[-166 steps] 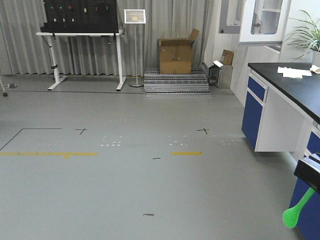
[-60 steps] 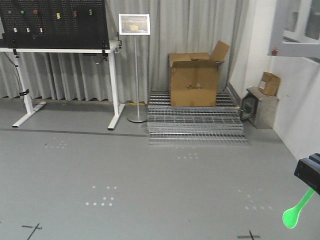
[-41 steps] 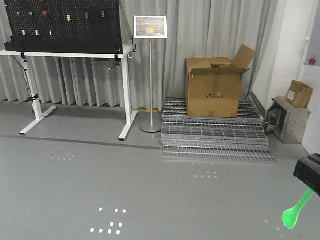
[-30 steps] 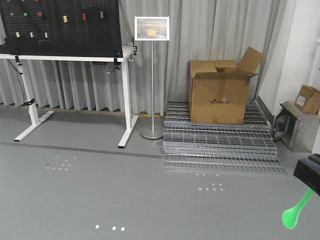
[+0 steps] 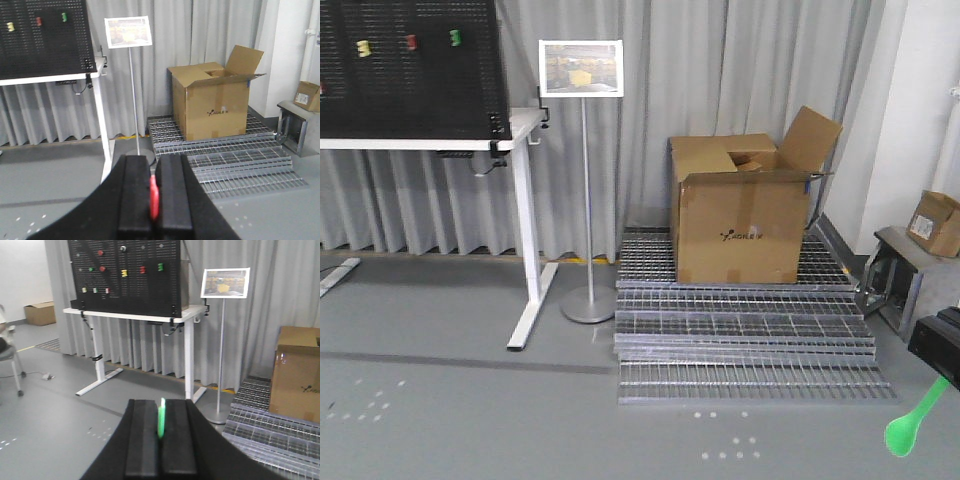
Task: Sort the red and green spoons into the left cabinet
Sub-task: 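Drive the base away from the bench toward the white cabinet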
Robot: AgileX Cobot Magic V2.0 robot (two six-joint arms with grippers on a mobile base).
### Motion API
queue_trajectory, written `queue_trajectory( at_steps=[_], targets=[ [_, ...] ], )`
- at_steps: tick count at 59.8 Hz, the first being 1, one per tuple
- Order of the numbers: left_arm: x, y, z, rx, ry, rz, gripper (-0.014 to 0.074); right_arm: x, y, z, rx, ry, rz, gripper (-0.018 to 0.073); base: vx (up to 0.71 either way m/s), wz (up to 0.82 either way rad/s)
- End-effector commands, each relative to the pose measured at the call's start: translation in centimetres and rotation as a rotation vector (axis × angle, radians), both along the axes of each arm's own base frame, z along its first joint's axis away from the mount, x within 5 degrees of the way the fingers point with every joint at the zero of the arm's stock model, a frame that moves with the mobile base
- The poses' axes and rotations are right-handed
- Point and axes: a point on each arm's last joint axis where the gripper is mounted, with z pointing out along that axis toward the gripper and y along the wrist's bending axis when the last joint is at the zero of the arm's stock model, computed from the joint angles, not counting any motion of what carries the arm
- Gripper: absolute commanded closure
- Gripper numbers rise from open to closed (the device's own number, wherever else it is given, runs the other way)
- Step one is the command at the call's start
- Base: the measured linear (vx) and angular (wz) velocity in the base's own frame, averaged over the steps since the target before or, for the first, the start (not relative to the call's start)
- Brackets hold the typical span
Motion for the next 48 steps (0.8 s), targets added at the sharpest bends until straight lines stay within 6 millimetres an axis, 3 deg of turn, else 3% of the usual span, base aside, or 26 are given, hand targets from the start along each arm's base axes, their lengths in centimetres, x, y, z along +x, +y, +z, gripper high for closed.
queue_trajectory(
  at_steps=[1,24,48],
  targets=[
    [-0.04,0.11,1.56,-0.039,-0.094,0.011,0.0600,-0.10,-0.33,1.77,0.050,-0.098,-0.027,0.0562,0.66,-0.19],
    [-0.04,0.11,1.56,-0.039,-0.094,0.011,0.0600,-0.10,-0.33,1.77,0.051,-0.098,-0.027,0.0562,0.64,-0.29],
    [-0.04,0.11,1.56,-0.039,-0.094,0.011,0.0600,-0.10,-0.33,1.77,0.051,-0.098,-0.027,0.0562,0.58,-0.64]
  ],
)
